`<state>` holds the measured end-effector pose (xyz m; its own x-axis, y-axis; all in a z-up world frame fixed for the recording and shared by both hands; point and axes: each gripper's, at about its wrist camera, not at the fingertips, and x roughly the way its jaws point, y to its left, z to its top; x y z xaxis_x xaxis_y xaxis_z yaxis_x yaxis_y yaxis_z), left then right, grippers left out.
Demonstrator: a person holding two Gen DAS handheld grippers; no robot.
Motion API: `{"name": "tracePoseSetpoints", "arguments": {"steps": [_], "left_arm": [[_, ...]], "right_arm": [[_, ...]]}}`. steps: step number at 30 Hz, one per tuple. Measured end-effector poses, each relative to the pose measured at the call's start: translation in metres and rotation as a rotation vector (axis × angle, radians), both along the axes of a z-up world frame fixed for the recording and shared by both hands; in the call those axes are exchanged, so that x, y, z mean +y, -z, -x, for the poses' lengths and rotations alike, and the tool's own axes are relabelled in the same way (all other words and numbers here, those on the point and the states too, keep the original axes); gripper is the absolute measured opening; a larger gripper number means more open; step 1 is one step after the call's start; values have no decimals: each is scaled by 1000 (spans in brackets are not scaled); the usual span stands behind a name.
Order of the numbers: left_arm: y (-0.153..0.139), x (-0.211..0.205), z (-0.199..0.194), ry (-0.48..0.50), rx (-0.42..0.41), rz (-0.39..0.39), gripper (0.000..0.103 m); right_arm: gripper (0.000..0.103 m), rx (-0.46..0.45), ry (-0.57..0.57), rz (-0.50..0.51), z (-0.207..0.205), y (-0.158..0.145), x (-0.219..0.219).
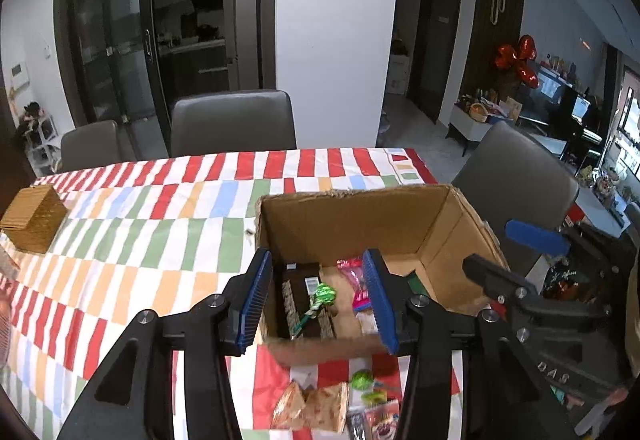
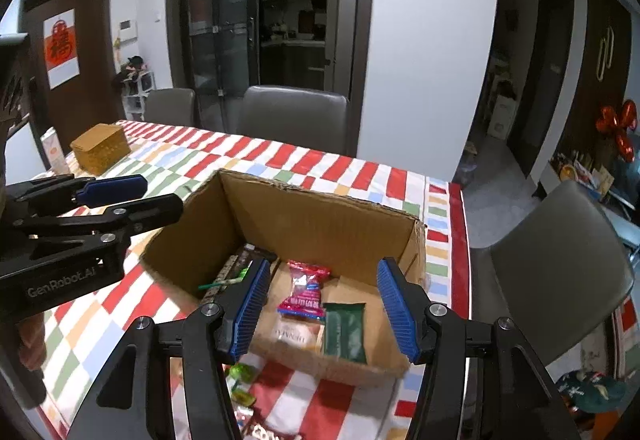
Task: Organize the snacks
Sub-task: 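Carry the green packet and lollipop over the box and open both tools to drop them, then move both tools back toward the remaining snacks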
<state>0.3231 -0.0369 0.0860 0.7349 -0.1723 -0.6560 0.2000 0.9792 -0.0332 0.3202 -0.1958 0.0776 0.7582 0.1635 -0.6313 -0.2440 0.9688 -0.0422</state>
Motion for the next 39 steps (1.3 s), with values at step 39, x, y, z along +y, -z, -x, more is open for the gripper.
{"name": "tracePoseSetpoints", "arguments": {"steps": [39], "left_arm": [[120, -4, 127, 72, 259, -24, 48]], "right_arm": [[57, 181, -224, 183, 112, 95, 14]]}}
